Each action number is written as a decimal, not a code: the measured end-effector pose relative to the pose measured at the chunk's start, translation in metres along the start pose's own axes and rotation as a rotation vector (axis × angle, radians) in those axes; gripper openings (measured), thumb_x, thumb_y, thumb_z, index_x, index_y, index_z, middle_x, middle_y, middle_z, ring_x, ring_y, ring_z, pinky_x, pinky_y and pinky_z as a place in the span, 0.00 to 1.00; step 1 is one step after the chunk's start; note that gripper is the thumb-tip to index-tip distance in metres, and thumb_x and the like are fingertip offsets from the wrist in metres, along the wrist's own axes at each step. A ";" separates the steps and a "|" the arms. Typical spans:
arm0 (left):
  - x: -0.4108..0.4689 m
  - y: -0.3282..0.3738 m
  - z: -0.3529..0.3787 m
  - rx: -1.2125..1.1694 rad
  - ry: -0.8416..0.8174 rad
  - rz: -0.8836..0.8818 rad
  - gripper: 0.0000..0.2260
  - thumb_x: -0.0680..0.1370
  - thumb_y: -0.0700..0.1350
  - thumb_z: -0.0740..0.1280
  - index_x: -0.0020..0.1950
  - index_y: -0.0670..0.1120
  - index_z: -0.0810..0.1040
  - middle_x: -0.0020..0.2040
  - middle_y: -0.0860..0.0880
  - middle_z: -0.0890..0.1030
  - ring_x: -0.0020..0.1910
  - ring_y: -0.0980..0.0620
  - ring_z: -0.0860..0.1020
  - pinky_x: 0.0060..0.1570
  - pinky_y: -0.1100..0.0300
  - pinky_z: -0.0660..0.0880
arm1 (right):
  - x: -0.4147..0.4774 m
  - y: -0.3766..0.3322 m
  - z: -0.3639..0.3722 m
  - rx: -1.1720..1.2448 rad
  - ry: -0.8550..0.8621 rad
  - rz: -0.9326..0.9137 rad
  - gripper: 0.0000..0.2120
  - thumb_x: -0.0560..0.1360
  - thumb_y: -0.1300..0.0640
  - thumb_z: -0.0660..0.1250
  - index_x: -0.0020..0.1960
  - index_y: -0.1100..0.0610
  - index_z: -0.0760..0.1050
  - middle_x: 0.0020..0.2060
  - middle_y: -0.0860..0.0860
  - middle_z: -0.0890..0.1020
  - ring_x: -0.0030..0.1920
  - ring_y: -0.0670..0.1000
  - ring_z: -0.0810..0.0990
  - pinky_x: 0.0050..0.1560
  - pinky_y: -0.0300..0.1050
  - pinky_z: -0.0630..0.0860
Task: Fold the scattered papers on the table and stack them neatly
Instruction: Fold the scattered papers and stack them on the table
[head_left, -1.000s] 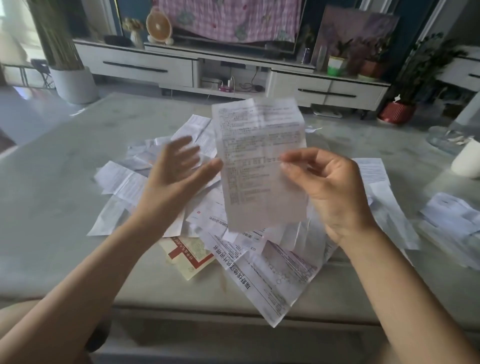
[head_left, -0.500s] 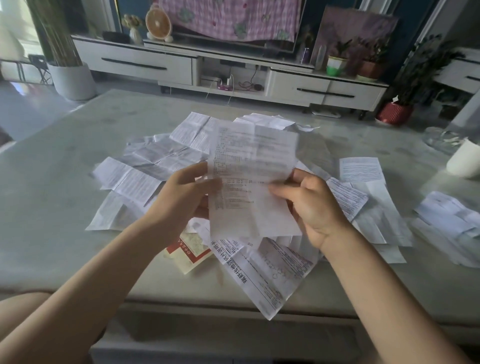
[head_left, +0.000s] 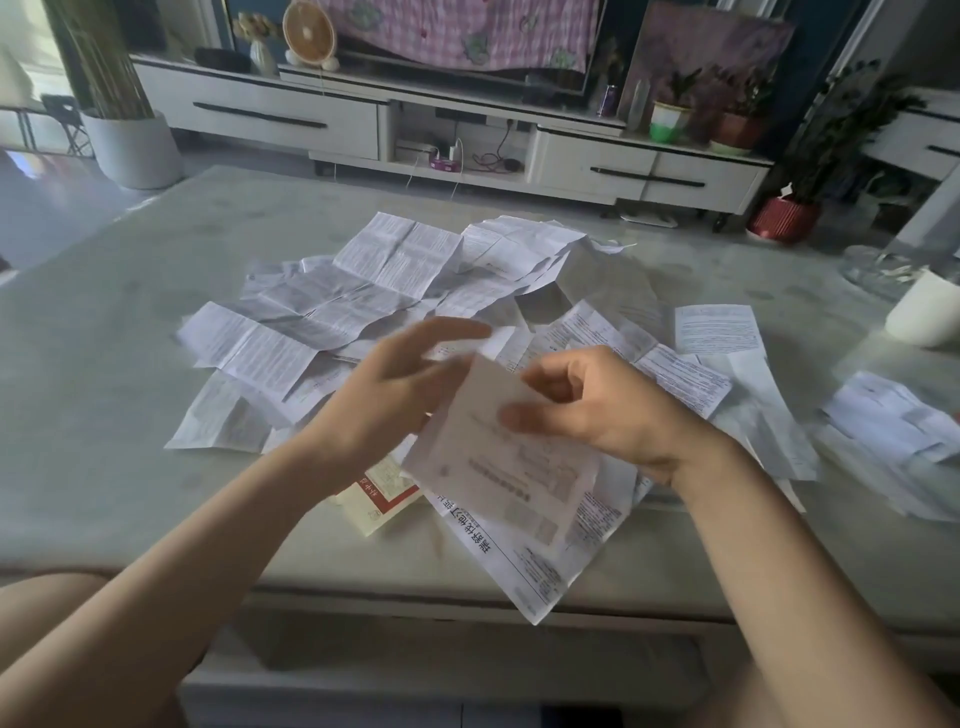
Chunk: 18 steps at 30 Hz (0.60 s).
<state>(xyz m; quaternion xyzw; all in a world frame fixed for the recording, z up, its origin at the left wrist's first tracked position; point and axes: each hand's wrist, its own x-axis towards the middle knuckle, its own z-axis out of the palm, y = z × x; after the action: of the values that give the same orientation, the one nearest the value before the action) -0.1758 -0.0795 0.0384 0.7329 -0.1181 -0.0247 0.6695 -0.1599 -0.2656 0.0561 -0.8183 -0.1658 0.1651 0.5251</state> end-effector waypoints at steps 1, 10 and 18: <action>0.002 -0.001 -0.001 -0.086 0.027 -0.054 0.10 0.76 0.52 0.65 0.55 0.51 0.78 0.38 0.47 0.82 0.36 0.50 0.79 0.35 0.62 0.76 | 0.002 0.001 -0.001 0.051 0.090 -0.013 0.09 0.68 0.61 0.72 0.47 0.60 0.79 0.45 0.56 0.84 0.43 0.50 0.82 0.49 0.44 0.79; -0.003 -0.009 0.018 -0.228 0.146 -0.172 0.05 0.76 0.37 0.66 0.49 0.40 0.81 0.40 0.43 0.85 0.38 0.48 0.83 0.36 0.60 0.80 | 0.009 0.007 0.000 0.349 0.339 0.002 0.11 0.71 0.64 0.69 0.53 0.62 0.77 0.47 0.58 0.83 0.44 0.52 0.82 0.49 0.44 0.79; -0.003 -0.010 0.017 -0.205 0.179 -0.126 0.05 0.75 0.34 0.67 0.42 0.43 0.80 0.36 0.46 0.85 0.35 0.50 0.83 0.32 0.62 0.78 | 0.009 0.008 0.000 0.330 0.329 0.014 0.11 0.69 0.67 0.70 0.51 0.61 0.77 0.46 0.58 0.84 0.44 0.52 0.83 0.50 0.45 0.79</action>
<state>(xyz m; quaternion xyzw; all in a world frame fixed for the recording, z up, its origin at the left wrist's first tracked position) -0.1808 -0.0943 0.0268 0.6660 -0.0086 -0.0130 0.7458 -0.1512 -0.2648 0.0478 -0.7384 -0.0432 0.0579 0.6704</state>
